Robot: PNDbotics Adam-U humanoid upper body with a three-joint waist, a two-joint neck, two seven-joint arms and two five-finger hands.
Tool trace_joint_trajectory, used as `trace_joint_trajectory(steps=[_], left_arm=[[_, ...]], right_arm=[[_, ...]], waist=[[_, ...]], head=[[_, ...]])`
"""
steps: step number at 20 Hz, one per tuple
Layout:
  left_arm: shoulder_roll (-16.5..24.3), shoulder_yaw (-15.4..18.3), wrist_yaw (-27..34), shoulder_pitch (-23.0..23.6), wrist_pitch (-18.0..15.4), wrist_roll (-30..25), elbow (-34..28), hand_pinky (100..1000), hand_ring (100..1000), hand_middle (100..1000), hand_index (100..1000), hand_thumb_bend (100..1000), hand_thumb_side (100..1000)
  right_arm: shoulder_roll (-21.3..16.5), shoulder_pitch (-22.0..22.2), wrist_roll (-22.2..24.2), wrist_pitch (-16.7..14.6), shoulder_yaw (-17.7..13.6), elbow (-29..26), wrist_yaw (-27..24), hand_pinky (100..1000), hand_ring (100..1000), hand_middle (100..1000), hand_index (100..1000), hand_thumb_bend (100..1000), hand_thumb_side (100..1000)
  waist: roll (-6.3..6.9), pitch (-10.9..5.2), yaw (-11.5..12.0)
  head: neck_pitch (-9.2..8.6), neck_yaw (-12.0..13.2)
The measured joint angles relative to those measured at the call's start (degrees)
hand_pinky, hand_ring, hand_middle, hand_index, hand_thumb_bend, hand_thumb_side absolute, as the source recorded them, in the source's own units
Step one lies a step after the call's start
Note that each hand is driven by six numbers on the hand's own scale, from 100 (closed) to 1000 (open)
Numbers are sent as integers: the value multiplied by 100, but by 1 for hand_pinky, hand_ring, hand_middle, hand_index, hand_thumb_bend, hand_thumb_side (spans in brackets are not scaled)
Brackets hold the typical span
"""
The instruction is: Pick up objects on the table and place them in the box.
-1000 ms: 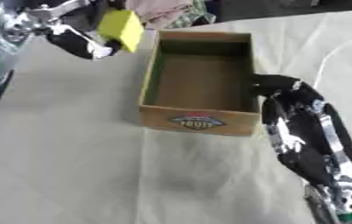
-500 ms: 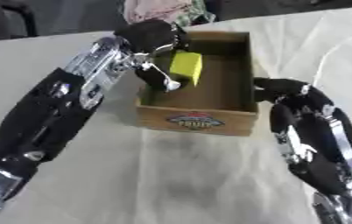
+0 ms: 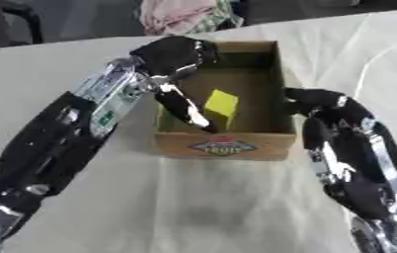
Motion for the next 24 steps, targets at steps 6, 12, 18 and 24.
trace_joint_trajectory(steps=[6, 12, 18, 24], left_arm=[[583, 758, 2537, 1285, 925, 1084, -2367, 567, 596, 635, 845, 389, 733], [508, 1339, 4008, 3000, 971, 2363, -3219, 536, 580, 618, 841, 328, 738], [227, 1476, 4420, 3906, 738, 3177, -3271, 531, 578, 617, 845, 314, 752], [65, 1479, 4629, 4404, 639, 3358, -3272, 521, 568, 608, 846, 303, 770]], right_arm=[[-3, 5, -105, 3, -77, 0, 30, 833, 855, 597, 775, 100, 470], [-4, 0, -169, -16, -114, 0, 56, 832, 854, 596, 775, 100, 470], [-19, -3, -213, -36, -155, 0, 58, 832, 854, 596, 775, 100, 470], [-39, 5, -256, -34, -183, 0, 84, 832, 854, 596, 775, 100, 470]], waist=[[0, 24, 251], [-80, 82, 473], [-77, 84, 552], [-81, 84, 587]], head=[[-23, -112], [-43, -185], [-70, -187], [-67, -183]])
